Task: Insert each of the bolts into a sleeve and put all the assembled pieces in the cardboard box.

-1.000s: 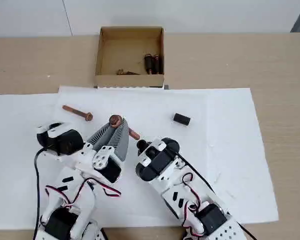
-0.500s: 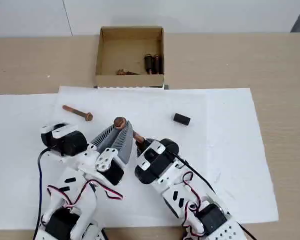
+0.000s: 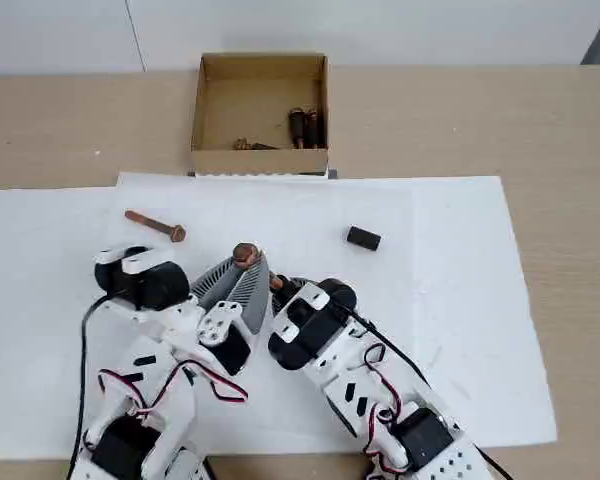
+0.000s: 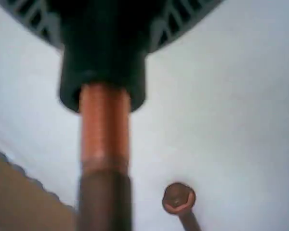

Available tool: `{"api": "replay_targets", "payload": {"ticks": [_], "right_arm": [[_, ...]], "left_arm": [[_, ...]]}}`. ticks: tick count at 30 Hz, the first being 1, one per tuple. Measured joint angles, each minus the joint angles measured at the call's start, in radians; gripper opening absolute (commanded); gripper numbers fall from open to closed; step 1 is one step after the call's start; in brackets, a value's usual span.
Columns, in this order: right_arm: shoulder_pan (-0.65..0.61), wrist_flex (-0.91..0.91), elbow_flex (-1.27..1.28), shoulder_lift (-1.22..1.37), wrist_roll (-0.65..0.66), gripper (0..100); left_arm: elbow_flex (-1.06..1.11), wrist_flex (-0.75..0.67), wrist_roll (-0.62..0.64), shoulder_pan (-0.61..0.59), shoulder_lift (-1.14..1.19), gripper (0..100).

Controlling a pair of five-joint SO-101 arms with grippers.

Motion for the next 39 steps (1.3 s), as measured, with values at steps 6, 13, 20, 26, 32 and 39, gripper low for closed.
{"api": "replay_targets", "payload": {"ticks": [6, 13, 20, 26, 32, 39], "right_arm": [[0.0, -0.048, 0.0, 0.0, 0.054, 0.4], [0.005, -0.098, 0.0, 0.005, 0.109, 0.4], [0.005, -0.101, 0.0, 0.006, 0.115, 0.4], [0.008, -0.101, 0.002, 0.008, 0.117, 0.4], [0.005, -0.104, 0.002, 0.006, 0.115, 0.4], [0.003, -0.106, 0.002, 0.005, 0.117, 0.4]], "left_arm": [[0.038, 0.002, -0.015, 0.055, 0.0, 1], [0.098, -0.006, -0.049, 0.11, -0.006, 1], [0.109, -0.008, -0.078, 0.11, -0.009, 14], [0.129, -0.008, -0.207, 0.092, -0.011, 23], [0.146, -0.005, -0.325, 0.005, -0.009, 23], [0.143, 0.011, -0.385, -0.041, -0.005, 23]]}}
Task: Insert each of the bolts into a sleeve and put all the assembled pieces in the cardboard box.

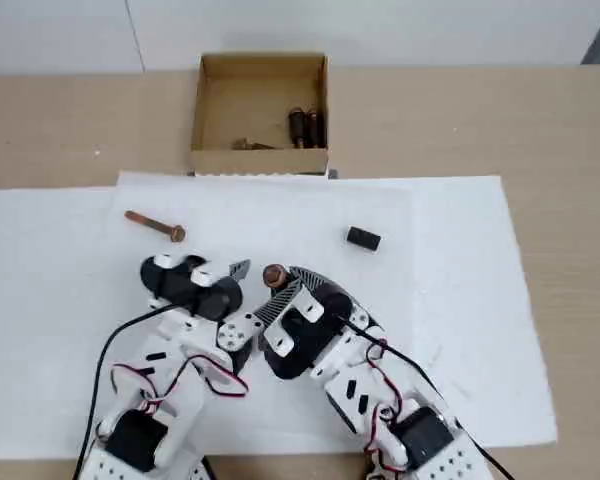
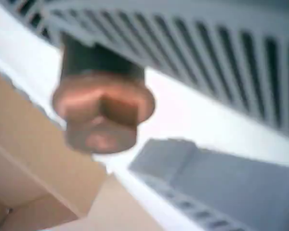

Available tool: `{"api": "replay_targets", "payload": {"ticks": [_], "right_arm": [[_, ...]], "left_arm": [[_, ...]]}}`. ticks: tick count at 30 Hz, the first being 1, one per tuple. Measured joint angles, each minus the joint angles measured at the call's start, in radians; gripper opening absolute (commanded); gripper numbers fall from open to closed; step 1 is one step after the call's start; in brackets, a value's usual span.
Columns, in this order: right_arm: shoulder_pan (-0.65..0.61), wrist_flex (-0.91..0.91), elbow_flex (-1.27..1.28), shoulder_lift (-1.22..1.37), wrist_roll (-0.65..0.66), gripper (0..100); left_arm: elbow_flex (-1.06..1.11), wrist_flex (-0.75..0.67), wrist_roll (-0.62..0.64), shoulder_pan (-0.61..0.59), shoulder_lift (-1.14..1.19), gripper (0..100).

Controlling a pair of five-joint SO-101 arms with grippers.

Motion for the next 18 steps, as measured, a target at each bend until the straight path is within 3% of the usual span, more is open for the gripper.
{"api": "replay_targets", "payload": {"ticks": [15, 18], "right_arm": [[0.0, 0.037, 0.0, -0.002, -0.049, 0.4], [0.006, 0.037, 0.0, -0.002, -0.049, 0.4]], "left_arm": [[-0.204, 0.16, -0.006, -0.009, 0.005, 23], [-0.224, 0.16, -0.003, -0.049, 0.005, 17]]}}
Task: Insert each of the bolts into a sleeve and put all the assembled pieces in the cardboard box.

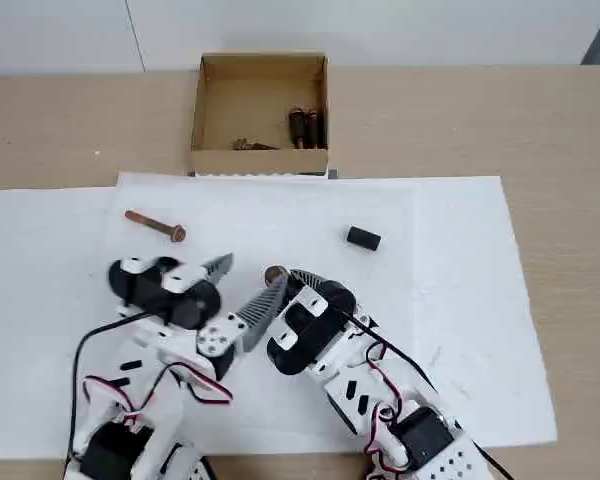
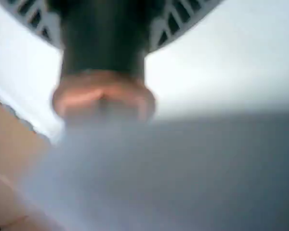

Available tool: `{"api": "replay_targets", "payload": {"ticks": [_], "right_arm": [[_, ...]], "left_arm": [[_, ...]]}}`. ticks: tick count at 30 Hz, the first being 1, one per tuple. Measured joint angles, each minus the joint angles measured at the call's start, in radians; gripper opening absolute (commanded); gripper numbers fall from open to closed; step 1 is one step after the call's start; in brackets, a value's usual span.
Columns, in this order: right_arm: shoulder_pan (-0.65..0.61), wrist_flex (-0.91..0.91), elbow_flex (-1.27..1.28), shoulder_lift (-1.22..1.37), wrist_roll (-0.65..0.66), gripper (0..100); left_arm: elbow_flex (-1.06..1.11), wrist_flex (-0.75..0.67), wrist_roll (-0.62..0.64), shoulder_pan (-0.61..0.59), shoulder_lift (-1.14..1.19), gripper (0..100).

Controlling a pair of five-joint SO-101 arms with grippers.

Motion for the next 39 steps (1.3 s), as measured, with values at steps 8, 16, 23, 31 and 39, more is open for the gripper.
{"api": "replay_targets", "payload": {"ticks": [8, 16, 23, 31, 39], "right_arm": [[0.117, 0.0, 0.0, 0.0, -0.031, 0.4], [0.244, 0.021, -0.017, 0.0, -0.281, 0.4], [0.262, 0.124, -0.187, 0.051, -0.319, 0.4], [0.31, 0.121, -0.56, 0.5, -0.325, 0.4], [0.364, 0.077, -1.037, 1.148, -0.328, 0.4]], "left_arm": [[-0.005, 0.0, 0.0, -0.167, 0.0, 1], [0.14, 0.0, 0.0, -0.293, 0.0, 1], [0.319, -0.169, 0.0, -0.371, 0.0, 1], [0.328, -0.195, 0.0, -0.371, 0.0, 1], [0.328, -0.094, 0.0, -0.371, 0.0, 1]]}}
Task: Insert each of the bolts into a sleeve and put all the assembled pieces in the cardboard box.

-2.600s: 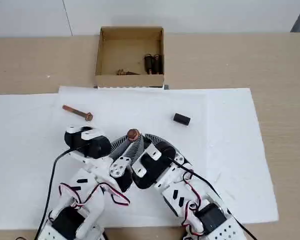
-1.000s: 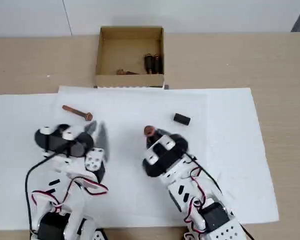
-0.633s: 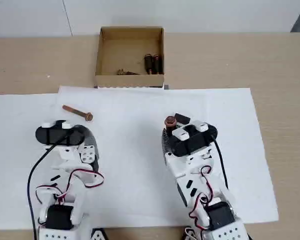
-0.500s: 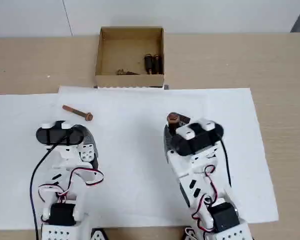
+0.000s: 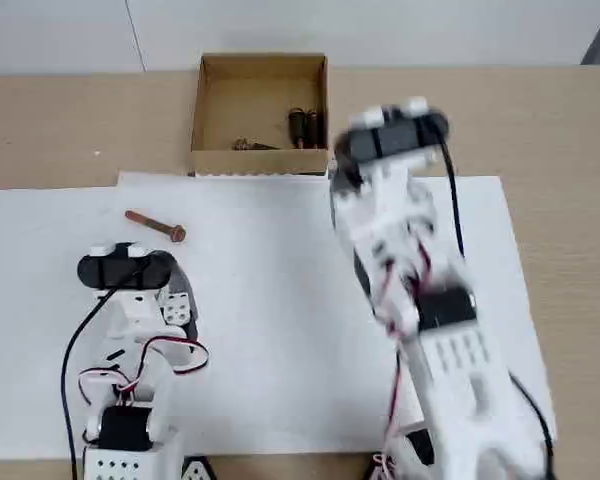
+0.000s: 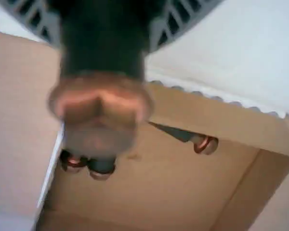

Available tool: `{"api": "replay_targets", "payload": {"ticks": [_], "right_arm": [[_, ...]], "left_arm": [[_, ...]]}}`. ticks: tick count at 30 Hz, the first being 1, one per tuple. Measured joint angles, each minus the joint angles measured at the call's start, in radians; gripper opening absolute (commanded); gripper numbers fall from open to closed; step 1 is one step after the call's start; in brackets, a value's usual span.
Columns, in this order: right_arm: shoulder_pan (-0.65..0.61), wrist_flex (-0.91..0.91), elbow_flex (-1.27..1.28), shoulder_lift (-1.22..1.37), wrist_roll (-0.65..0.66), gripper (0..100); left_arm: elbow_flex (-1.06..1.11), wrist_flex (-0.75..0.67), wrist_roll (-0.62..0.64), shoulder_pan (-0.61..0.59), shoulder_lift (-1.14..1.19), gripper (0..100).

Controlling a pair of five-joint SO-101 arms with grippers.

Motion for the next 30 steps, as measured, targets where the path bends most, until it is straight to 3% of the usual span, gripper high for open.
{"api": "replay_targets", "payload": {"ticks": [18, 30], "right_arm": [[-0.005, -0.005, -0.873, 1.002, 0.006, 0.4], [-0.049, -0.005, -1.28, 1.409, 0.252, 0.9]], "left_arm": [[0.0, 0.054, 0.0, 0.002, 0.0, 1], [0.0, 0.054, 0.0, 0.002, 0.0, 1]]}}
